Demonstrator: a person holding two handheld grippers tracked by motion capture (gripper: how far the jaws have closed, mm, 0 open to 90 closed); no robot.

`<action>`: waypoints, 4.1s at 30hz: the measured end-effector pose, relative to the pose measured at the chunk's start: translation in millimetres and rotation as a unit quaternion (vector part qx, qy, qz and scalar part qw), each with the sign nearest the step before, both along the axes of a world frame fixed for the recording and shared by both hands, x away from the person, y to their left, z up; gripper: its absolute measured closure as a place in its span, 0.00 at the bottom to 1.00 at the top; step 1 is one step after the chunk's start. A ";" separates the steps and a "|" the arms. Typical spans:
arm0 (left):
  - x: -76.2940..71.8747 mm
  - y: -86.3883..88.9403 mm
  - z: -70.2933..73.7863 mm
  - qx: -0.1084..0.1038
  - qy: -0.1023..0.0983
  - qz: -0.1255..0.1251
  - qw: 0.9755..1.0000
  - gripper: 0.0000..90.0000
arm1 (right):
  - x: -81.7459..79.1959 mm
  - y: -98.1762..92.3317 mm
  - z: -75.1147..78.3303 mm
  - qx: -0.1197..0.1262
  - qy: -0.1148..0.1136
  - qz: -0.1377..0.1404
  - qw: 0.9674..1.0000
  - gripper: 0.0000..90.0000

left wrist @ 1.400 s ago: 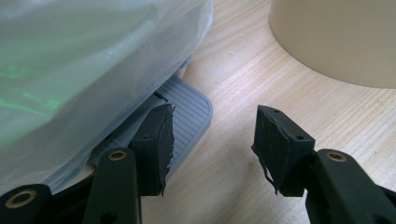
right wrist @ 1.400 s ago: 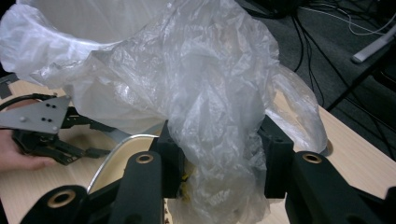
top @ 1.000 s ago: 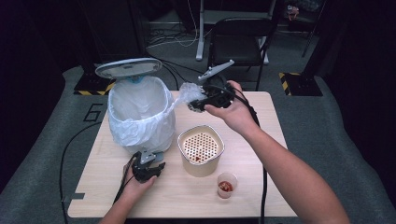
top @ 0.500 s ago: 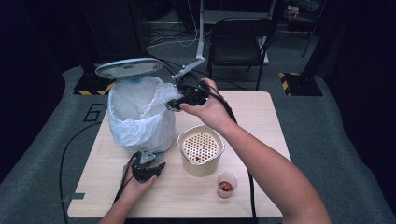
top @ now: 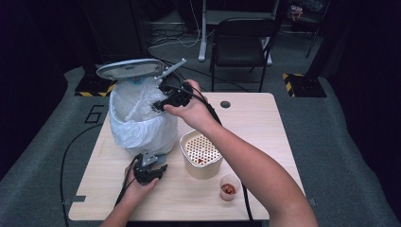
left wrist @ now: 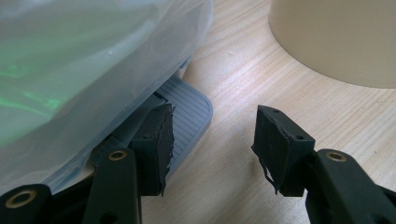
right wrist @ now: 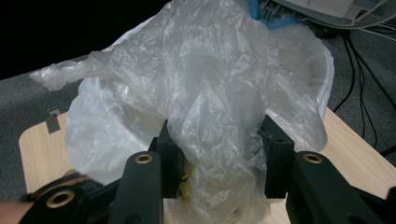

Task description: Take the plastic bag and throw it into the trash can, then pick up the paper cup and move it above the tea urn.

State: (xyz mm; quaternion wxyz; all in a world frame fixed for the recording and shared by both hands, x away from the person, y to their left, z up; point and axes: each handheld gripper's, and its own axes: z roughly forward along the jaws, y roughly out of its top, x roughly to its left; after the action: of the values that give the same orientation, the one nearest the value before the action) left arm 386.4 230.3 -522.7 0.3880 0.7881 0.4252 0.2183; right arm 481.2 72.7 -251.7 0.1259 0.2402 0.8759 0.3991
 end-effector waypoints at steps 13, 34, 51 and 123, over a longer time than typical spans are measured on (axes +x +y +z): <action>0.0 0.1 -0.1 -0.001 0.000 0.000 1.000 0.53 | 14.7 31.3 -8.6 0.008 0.002 -0.038 0.999 0.66; -0.3 1.8 2.0 0.008 0.009 -0.010 1.000 0.53 | 22.5 40.1 -17.8 0.036 -0.003 -0.087 0.996 0.25; -0.1 2.3 2.7 0.005 0.015 -0.011 1.000 0.53 | -1.8 -8.9 -13.2 0.029 -0.018 -0.075 0.997 0.27; 0.1 3.5 2.5 0.016 0.011 -0.017 1.000 0.53 | -141.5 -209.7 -197.6 0.082 0.028 -0.065 0.994 0.00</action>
State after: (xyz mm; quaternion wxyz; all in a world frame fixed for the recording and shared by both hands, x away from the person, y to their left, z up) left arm 386.6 233.8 -520.1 0.3745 0.8033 0.4127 0.2101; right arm 339.7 -137.0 -449.3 0.1068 0.3177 0.8259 0.4533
